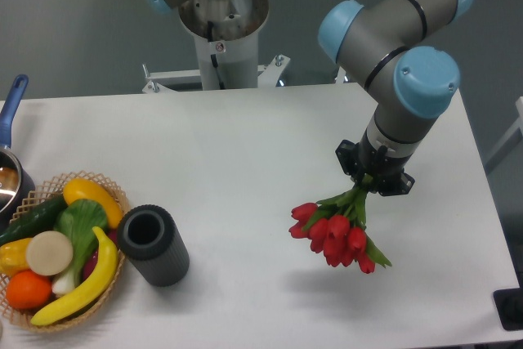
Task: Insert the flowers into the vase
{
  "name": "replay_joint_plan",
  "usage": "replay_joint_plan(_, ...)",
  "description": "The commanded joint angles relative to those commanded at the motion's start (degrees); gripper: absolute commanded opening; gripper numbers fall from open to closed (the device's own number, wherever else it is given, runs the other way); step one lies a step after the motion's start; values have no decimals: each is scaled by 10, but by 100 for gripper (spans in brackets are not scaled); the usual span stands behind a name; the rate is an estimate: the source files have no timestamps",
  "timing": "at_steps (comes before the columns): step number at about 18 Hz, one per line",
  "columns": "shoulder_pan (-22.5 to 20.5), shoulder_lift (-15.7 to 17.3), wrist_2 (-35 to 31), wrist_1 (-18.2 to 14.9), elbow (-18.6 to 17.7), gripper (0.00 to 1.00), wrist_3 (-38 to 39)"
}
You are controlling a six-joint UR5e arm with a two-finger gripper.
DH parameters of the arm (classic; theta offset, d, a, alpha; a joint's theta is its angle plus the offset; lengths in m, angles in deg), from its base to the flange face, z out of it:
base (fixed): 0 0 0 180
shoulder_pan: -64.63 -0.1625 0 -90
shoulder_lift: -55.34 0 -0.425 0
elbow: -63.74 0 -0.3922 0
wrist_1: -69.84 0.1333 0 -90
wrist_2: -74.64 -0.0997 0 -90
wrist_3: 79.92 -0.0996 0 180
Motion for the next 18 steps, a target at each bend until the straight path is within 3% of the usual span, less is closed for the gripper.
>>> replay_joint_plan(2,6,9,42,7,4,0,2)
replay_joint_plan(10,32,40,200,106,-5,0,74)
replay_joint_plan(18,46,65,387,121,-10,0,133)
